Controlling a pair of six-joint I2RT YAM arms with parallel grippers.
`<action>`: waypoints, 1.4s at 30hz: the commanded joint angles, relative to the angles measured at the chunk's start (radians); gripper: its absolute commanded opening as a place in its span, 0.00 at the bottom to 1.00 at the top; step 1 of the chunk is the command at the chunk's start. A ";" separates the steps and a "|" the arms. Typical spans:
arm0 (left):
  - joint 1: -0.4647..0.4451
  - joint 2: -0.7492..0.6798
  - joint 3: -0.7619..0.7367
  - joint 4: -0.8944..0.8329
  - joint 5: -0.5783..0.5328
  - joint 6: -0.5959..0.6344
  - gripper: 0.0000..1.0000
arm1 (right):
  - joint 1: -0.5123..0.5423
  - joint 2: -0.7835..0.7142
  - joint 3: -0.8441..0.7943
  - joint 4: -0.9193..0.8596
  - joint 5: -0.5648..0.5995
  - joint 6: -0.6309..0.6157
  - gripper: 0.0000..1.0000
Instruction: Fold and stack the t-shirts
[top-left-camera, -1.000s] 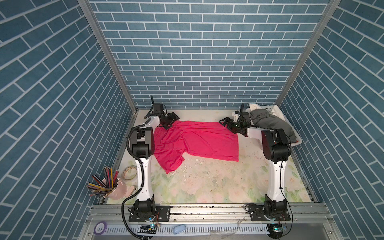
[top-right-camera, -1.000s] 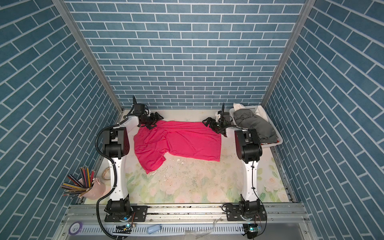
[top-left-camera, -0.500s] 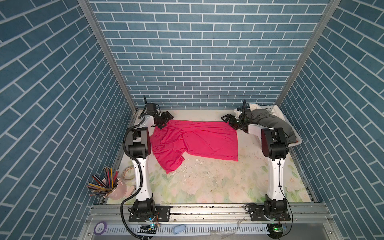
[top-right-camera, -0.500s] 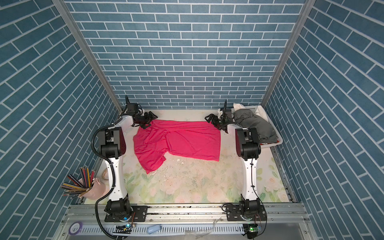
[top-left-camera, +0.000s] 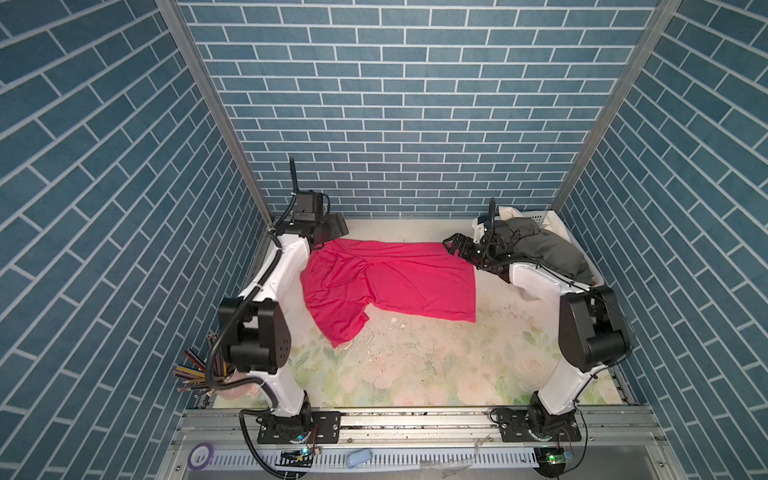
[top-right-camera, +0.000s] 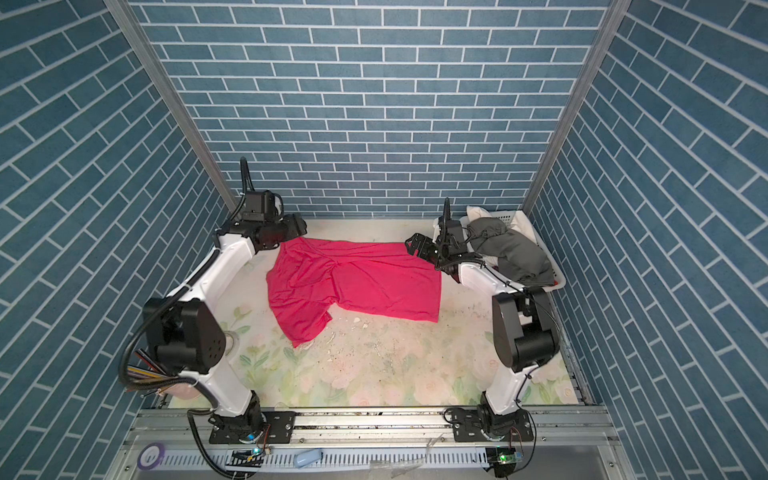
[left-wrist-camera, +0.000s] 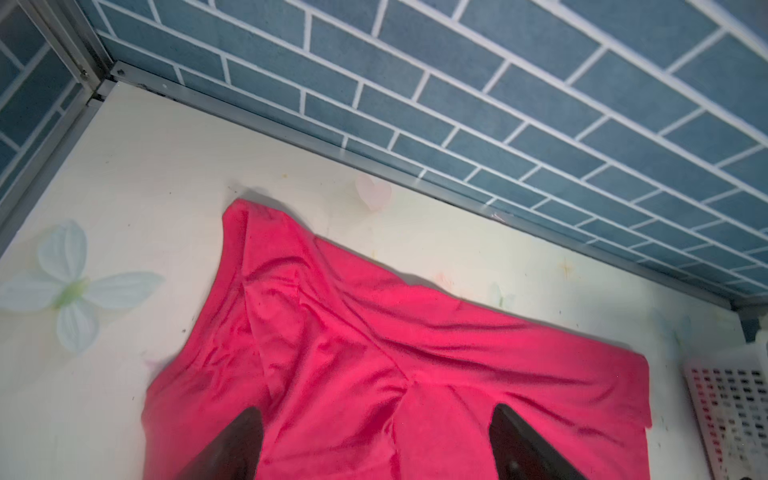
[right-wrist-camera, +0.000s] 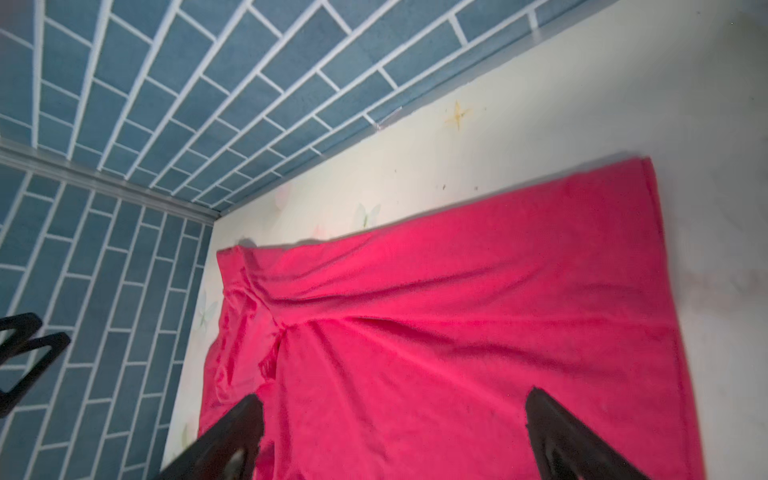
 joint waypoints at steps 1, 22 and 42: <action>0.079 -0.068 -0.214 0.078 0.070 -0.071 0.87 | 0.020 -0.114 -0.175 -0.103 0.191 0.043 0.98; 0.157 -0.264 -0.599 0.178 0.392 -0.201 0.87 | 0.275 -0.357 -0.690 0.085 0.400 0.779 0.76; 0.160 -0.274 -0.649 0.160 0.418 -0.268 0.87 | 0.054 -0.311 -0.653 0.156 0.445 0.637 0.00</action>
